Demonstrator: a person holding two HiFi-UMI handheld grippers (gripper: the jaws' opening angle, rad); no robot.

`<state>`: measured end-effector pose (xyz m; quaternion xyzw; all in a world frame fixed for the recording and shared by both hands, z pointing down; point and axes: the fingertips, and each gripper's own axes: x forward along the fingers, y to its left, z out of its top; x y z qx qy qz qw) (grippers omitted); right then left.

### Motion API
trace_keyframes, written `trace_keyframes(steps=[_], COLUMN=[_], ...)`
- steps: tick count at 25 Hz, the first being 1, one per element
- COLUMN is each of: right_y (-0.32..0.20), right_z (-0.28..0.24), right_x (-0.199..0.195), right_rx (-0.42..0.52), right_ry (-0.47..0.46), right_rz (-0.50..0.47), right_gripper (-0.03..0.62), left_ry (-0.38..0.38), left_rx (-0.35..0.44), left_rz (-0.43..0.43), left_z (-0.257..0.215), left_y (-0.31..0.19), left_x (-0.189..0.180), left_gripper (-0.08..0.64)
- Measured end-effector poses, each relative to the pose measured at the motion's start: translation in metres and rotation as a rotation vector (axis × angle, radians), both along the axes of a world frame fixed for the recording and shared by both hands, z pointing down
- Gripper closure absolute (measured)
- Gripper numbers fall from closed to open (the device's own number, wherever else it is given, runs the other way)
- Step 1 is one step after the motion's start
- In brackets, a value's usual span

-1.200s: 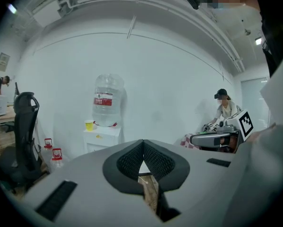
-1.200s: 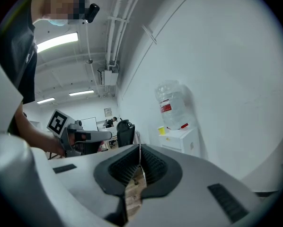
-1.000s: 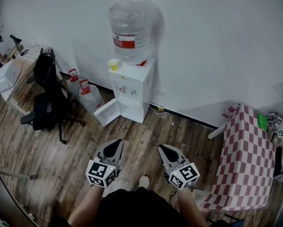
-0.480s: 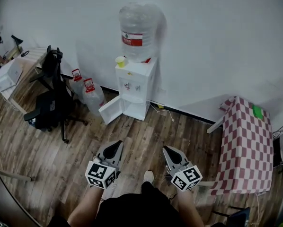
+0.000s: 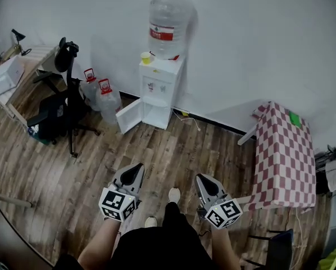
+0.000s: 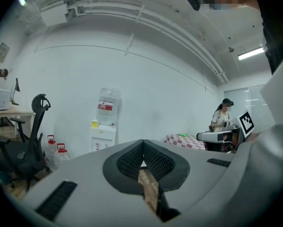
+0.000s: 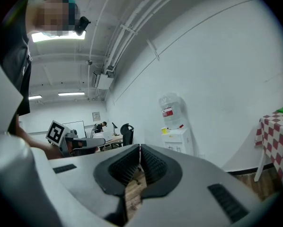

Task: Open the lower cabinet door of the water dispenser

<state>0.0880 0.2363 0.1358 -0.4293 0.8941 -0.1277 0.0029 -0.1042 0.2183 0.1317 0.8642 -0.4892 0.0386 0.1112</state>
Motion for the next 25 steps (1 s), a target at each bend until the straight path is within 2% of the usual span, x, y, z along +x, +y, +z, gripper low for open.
trace_keyframes(steps=[6,14,21,25], right_y=[0.039,0.04,0.05,0.056], right_z=[0.0,-0.025,-0.029,-0.021], right_x=[-0.008,-0.005,0.009,0.025], right_rx=[-0.009,0.053,0.038,0.011], right_ry=[-0.008,-0.015,-0.009,-0.004], right_rz=[0.009,-0.037,-0.088,-0.096], right_gripper=[0.565,0.566,0.568,0.568], left_ry=[-0.005,-0.004,-0.025,-0.011], left_rx=[0.018,0.044,0.019,0.014], left_rz=[0.029,-0.038,-0.048,-0.065], left_z=[-0.004,-0.017,-0.022,-0.025], left_y=[0.035,0.052,0.064,0.068], left_x=[-0.001,-0.008,0.021,0.039], left_gripper=[0.546,0.546,0.546,0.546])
